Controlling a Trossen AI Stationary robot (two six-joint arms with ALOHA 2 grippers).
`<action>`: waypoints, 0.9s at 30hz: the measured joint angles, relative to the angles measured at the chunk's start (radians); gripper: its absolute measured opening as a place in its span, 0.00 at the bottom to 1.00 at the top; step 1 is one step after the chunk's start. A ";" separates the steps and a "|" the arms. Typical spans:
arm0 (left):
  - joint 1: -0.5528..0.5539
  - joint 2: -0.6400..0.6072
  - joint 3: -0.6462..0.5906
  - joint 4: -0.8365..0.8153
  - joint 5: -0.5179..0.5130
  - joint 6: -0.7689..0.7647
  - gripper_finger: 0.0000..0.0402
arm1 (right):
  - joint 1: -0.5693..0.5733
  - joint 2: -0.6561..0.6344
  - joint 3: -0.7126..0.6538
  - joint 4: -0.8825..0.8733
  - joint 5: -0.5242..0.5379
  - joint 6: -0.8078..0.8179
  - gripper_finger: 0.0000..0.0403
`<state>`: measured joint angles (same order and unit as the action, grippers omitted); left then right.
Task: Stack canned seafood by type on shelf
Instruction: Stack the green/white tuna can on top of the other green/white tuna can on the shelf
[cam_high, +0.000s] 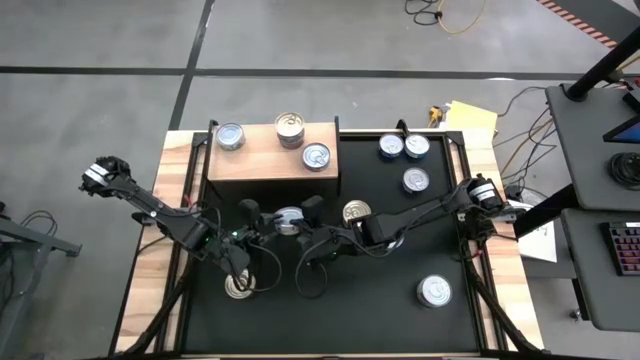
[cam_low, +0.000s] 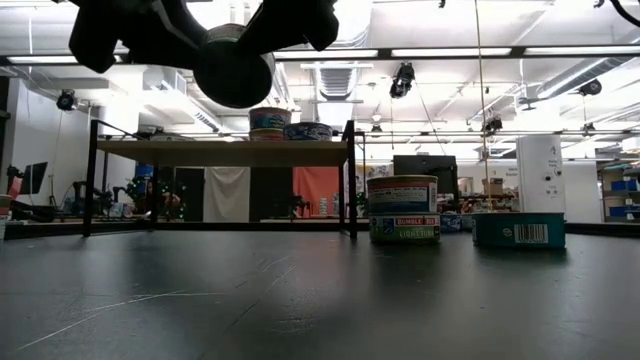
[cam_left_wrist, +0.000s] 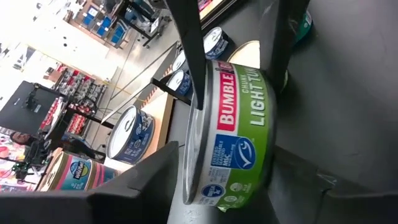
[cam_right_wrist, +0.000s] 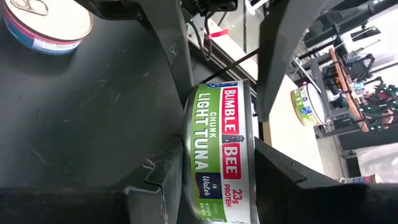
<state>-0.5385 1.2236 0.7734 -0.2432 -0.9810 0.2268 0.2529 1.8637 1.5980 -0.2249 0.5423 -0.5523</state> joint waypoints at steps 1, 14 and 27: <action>0.000 0.000 0.000 0.000 0.001 0.000 0.46 | 0.000 0.000 0.000 0.001 0.000 -0.001 0.34; -0.001 -0.001 0.000 -0.002 0.022 0.025 0.32 | -0.004 0.000 0.001 -0.005 -0.059 0.038 0.45; 0.013 -0.105 0.000 -0.118 -0.092 0.109 0.32 | -0.023 -0.107 0.001 -0.126 -0.081 0.133 0.60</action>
<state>-0.5257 1.1183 0.7732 -0.3613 -1.0731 0.3359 0.2302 1.7567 1.5993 -0.3513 0.4614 -0.4189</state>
